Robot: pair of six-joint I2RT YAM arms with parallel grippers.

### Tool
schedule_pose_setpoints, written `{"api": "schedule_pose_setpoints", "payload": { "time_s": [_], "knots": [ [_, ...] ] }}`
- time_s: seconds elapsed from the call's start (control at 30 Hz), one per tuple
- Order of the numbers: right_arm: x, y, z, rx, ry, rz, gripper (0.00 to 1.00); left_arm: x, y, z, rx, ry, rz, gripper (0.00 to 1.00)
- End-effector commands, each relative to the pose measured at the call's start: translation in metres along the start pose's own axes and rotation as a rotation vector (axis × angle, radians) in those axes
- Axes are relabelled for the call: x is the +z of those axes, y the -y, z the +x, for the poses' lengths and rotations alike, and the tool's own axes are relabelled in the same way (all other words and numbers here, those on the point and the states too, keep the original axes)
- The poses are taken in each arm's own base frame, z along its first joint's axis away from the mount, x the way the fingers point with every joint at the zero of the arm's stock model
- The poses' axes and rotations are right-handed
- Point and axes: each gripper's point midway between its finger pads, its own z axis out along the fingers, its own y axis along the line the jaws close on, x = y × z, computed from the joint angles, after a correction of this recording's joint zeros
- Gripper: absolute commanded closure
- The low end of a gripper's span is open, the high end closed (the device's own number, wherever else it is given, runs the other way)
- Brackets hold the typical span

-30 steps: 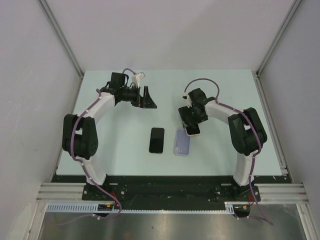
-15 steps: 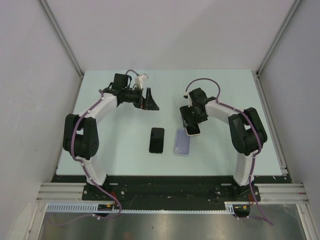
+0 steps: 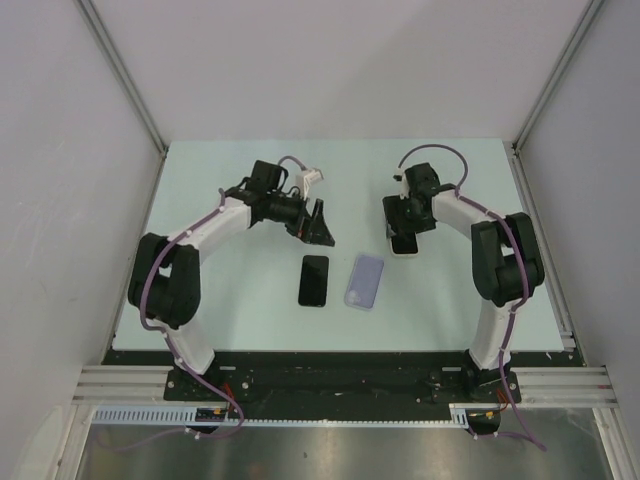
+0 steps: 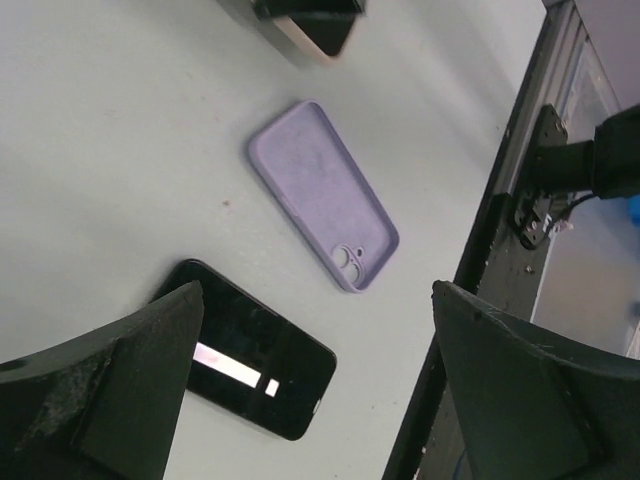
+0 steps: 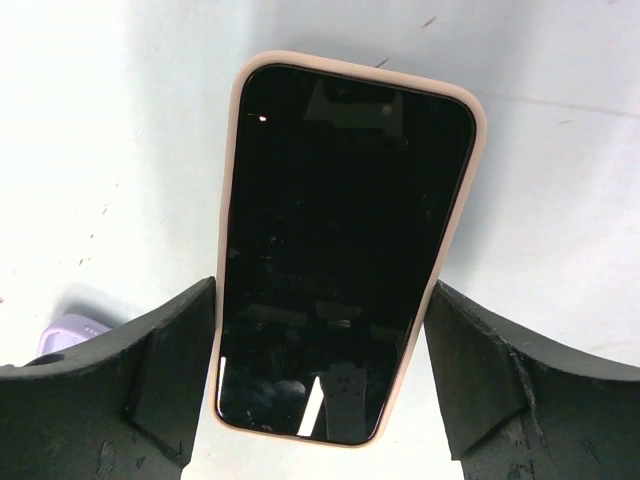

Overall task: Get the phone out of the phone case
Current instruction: Pick up the phone at the center of the board.

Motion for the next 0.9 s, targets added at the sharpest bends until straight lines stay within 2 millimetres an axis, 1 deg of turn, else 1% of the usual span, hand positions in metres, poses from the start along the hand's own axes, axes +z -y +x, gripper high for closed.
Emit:
{"api": "schedule_pose_setpoints", "payload": {
  "time_s": [0.0, 0.03, 0.1, 0.13, 0.33, 0.4, 0.43, 0.5, 0.53, 0.63, 0.67, 0.87],
  "knots": [
    [-0.033, 0.005, -0.057, -0.007, 0.170, -0.020, 0.45, 0.010, 0.033, 0.017, 0.111, -0.054, 0.087, 0.00],
    [-0.036, 0.007, -0.059, -0.002, 0.177, -0.028, 0.45, 0.017, 0.039, 0.023, 0.119, -0.077, 0.101, 0.00],
    [-0.041, 0.012, -0.063, 0.008, 0.187, -0.035, 0.45, 0.024, 0.044, 0.032, 0.119, -0.107, 0.113, 0.00],
    [-0.045, 0.014, -0.066, 0.008, 0.197, -0.036, 0.45, 0.030, 0.049, 0.039, 0.120, -0.129, 0.126, 0.00],
    [-0.065, 0.035, -0.077, 0.048, 0.237, -0.016, 0.45, 0.053, 0.065, 0.068, 0.117, -0.221, 0.165, 0.00],
    [-0.072, 0.042, -0.080, 0.066, 0.252, -0.016, 0.45, 0.057, 0.064, 0.077, 0.111, -0.245, 0.161, 0.00],
    [-0.079, 0.044, -0.084, 0.068, 0.269, -0.016, 0.45, 0.061, 0.064, 0.081, 0.109, -0.259, 0.160, 0.00],
    [-0.085, 0.051, -0.085, 0.080, 0.280, -0.011, 0.45, 0.066, 0.059, 0.091, 0.089, -0.287, 0.147, 0.00],
    [-0.092, 0.052, -0.088, 0.084, 0.295, -0.011, 0.45, 0.068, 0.060, 0.095, 0.082, -0.298, 0.153, 0.00],
    [-0.102, 0.056, -0.091, 0.093, 0.317, -0.013, 0.46, 0.074, 0.059, 0.107, 0.064, -0.335, 0.154, 0.00],
    [-0.108, 0.056, -0.092, 0.095, 0.327, -0.016, 0.45, 0.075, 0.059, 0.110, 0.061, -0.343, 0.155, 0.00],
    [-0.124, 0.055, -0.096, 0.098, 0.358, -0.023, 0.46, 0.084, 0.065, 0.129, 0.065, -0.397, 0.170, 0.00]
  ]
}}
